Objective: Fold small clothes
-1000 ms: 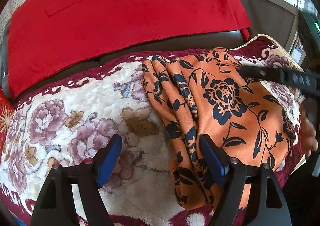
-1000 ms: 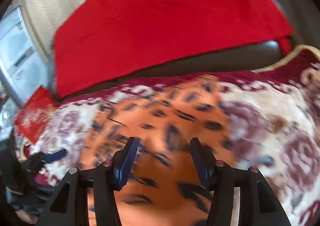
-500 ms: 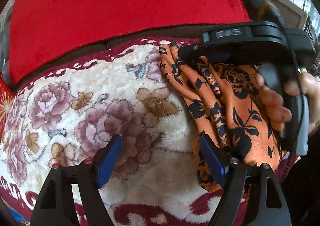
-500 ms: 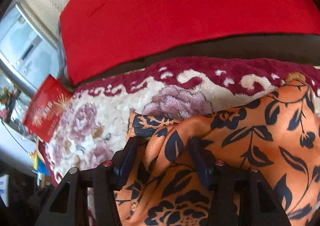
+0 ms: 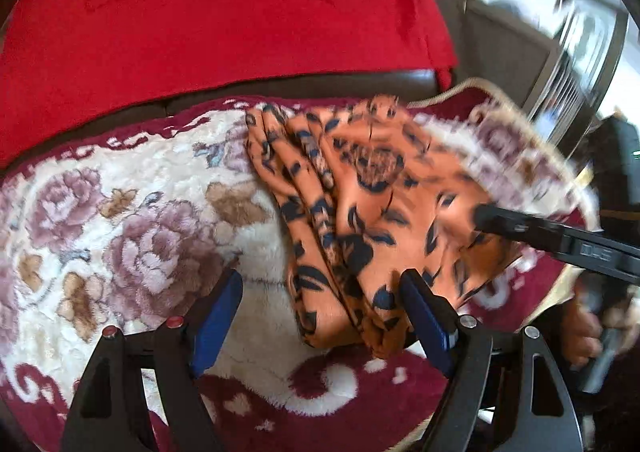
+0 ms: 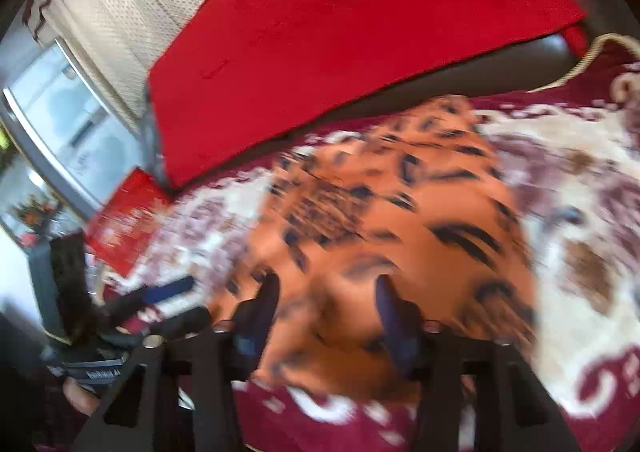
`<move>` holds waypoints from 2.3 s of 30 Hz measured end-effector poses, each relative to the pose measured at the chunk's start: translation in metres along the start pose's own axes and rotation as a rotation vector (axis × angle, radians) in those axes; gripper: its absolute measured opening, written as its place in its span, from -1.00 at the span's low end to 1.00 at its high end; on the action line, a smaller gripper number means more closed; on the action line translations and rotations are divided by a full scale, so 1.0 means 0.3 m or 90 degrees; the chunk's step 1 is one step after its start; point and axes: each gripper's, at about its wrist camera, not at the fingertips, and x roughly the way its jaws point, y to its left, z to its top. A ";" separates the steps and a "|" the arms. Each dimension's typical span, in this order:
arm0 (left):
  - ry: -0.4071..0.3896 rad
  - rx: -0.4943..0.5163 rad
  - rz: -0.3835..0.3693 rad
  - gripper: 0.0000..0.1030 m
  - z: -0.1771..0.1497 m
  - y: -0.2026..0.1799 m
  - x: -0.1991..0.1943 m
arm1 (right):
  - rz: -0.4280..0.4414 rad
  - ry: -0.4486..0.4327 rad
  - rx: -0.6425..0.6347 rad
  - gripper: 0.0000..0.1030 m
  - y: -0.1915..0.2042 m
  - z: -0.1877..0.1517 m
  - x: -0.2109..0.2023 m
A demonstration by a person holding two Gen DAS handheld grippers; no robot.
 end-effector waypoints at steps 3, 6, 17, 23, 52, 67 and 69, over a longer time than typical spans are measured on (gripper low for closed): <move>0.052 0.005 0.067 0.64 -0.028 -0.028 0.102 | -0.050 0.009 0.002 -0.25 -0.051 -0.081 0.007; 0.047 -0.045 0.075 0.64 -0.029 -0.021 0.073 | -0.066 0.012 -0.004 -0.31 -0.056 -0.098 -0.010; -0.104 -0.034 0.233 0.75 -0.028 -0.229 -0.381 | -0.122 -0.140 -0.068 0.26 0.069 -0.112 -0.411; -0.139 -0.001 0.303 0.85 -0.100 -0.357 -0.538 | -0.140 -0.179 -0.080 0.26 0.145 -0.203 -0.608; -0.255 -0.047 0.314 0.85 -0.199 -0.494 -0.862 | -0.148 -0.286 -0.105 0.27 0.306 -0.360 -0.866; -0.250 -0.046 0.304 0.85 -0.202 -0.512 -0.844 | -0.164 -0.291 -0.098 0.27 0.278 -0.365 -0.866; -0.251 -0.046 0.306 0.85 -0.203 -0.510 -0.844 | -0.167 -0.292 -0.101 0.27 0.284 -0.366 -0.865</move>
